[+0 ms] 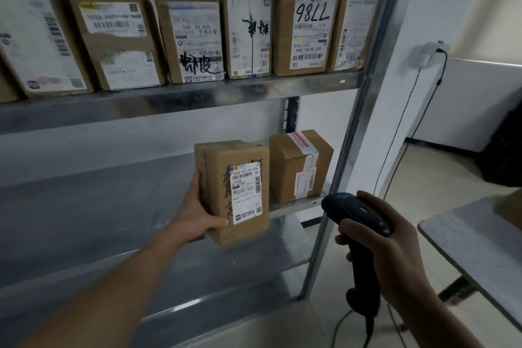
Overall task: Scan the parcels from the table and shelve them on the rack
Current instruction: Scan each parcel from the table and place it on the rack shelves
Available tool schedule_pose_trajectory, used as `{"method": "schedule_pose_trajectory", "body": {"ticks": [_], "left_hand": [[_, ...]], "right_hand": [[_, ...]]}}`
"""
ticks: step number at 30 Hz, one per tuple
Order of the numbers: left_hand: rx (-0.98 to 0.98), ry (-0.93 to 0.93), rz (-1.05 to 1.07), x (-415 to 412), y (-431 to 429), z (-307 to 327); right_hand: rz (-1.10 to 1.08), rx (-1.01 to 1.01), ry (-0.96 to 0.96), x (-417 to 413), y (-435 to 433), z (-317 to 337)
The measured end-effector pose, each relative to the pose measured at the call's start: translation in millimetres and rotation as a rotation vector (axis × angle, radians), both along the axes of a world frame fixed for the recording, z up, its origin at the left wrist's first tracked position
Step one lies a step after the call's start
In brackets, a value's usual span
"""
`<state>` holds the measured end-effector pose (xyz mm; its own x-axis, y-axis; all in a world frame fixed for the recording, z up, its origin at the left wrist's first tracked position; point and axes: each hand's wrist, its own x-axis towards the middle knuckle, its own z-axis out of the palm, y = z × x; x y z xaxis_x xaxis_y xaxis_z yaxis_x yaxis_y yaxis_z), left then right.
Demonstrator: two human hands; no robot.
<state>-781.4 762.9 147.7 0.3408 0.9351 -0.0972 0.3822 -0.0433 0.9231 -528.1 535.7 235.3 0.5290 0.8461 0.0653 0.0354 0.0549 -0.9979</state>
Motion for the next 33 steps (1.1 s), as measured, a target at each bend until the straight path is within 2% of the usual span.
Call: {"method": "schedule_pose_trajectory", "body": {"ticks": [8, 14, 27, 33], "left_hand": [[0.001, 0.026, -0.098, 0.0, 79.1, -29.6], [0.044, 0.07, -0.137, 14.1, 115.5, -43.8], [0.134, -0.014, -0.136, 24.6, 122.8, -67.1], [0.08, -0.017, -0.154, 27.3, 122.2, -68.6]], "right_hand": [[-0.101, -0.067, 0.068, -18.3, 56.5, -26.6], [-0.188, -0.104, 0.026, -23.9, 79.2, -42.6], [-0.245, -0.116, 0.03, -19.5, 87.0, -51.2], [-0.238, -0.116, 0.031, -21.0, 81.9, -49.1]]}}
